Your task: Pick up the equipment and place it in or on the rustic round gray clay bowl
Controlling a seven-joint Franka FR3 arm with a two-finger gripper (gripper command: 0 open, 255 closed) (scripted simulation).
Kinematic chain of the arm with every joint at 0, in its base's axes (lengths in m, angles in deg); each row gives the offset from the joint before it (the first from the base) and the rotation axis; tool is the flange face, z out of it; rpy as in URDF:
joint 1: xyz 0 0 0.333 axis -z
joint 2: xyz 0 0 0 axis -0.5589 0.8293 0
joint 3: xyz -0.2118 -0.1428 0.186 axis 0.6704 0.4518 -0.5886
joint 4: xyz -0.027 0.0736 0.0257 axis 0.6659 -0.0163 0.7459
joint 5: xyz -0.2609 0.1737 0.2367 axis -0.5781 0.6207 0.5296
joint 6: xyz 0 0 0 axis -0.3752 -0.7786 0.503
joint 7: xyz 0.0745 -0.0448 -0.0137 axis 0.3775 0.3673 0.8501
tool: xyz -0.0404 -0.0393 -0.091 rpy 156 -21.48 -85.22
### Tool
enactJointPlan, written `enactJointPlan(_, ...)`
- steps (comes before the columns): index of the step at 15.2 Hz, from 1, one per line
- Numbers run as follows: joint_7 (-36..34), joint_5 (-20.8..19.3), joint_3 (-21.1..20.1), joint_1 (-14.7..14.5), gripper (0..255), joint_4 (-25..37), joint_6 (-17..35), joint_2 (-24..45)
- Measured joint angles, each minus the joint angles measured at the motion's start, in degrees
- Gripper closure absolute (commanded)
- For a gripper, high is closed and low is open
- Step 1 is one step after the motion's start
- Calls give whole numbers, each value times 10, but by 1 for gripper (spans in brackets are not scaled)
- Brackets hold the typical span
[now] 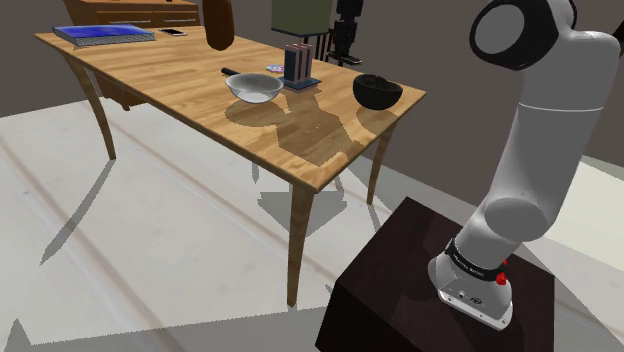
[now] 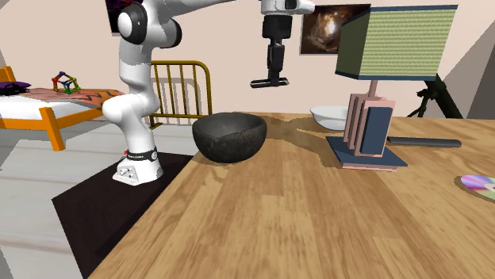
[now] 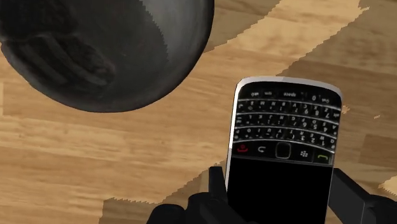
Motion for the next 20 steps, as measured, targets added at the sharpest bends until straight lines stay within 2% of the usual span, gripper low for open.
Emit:
enactJointPlan(12, 146, -6, 56, 88, 255, -55, 6, -43)
enactJointPlan(20, 158, -10, 59, 91, 255, -131, 65, -59)
